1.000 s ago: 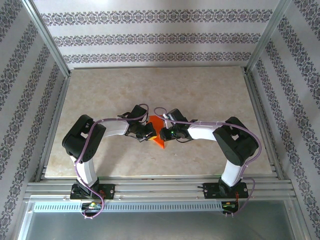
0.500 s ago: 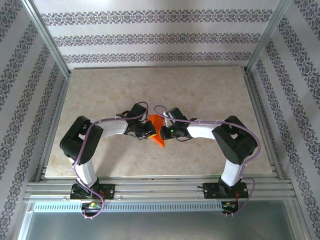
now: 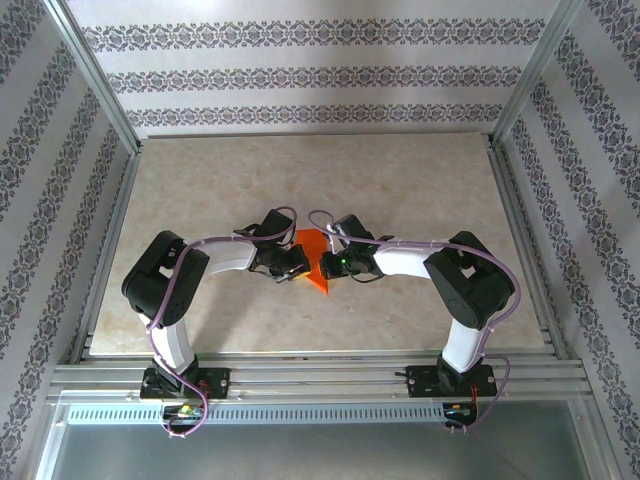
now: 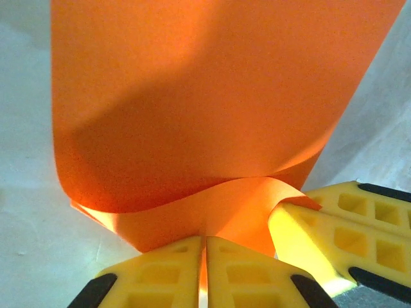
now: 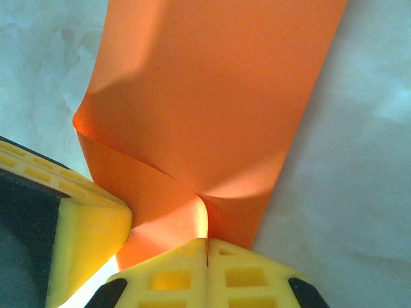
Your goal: Fold a paper plane with a square sheet of paper (pick it up from the middle)
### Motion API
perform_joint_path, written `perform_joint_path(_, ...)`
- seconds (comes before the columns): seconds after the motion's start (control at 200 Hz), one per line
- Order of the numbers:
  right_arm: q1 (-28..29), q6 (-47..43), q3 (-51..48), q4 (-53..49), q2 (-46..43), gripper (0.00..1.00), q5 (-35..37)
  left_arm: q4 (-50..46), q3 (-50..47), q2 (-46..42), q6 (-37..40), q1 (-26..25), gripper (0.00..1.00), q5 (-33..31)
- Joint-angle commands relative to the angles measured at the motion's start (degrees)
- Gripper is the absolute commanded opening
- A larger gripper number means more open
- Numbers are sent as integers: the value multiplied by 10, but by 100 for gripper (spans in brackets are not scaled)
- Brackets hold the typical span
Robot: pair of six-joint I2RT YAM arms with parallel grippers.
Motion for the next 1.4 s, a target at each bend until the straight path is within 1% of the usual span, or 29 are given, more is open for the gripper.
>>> perform_joint_path(0.0, -8, 3, -3, -45, 20, 7, 35, -31, 5, 21, 10, -1, 11, -25)
perform_joint_path(0.09, -9, 6, -2, -44, 15, 9, 34, -51, 10, 25, 10, -1, 11, -34)
perform_joint_path(0.21, -12, 19, 0, -43, -10, 17, 25, -79, 14, 28, 13, -1, 11, -46)
perform_joint_path(0.28, -19, 34, -3, -45, -41, 20, 26, -89, 16, 31, 16, -1, 10, -48)
perform_joint_path(0.365, -32, 56, -17, -43, -87, 27, 37, -92, 17, 33, 15, -1, 10, -49)
perform_joint_path(0.47, -46, 69, -38, -42, -136, 28, 37, -95, 19, 35, 15, -1, 10, -49)
perform_joint_path(0.555, -43, 63, -40, -54, -155, 27, 17, -97, 22, 36, 16, -1, 10, -48)
perform_joint_path(0.66, -24, 63, -38, -62, -155, 20, -4, -100, 24, 39, 16, 0, 10, -48)
perform_joint_path(0.784, 14, 72, -30, -66, -132, 12, -16, -105, 25, 40, 12, -1, 10, -51)
perform_joint_path(0.924, 53, 88, -20, -60, -100, 8, -24, -106, 25, 44, 2, -1, 10, -56)
perform_joint_path(1.084, 69, 102, -14, -50, -74, 6, -21, -106, 25, 53, -8, -1, 10, -56)
perform_joint_path(1.394, 73, 102, 3, -68, -38, 6, -3, -120, 30, 64, -13, -1, 10, -64)
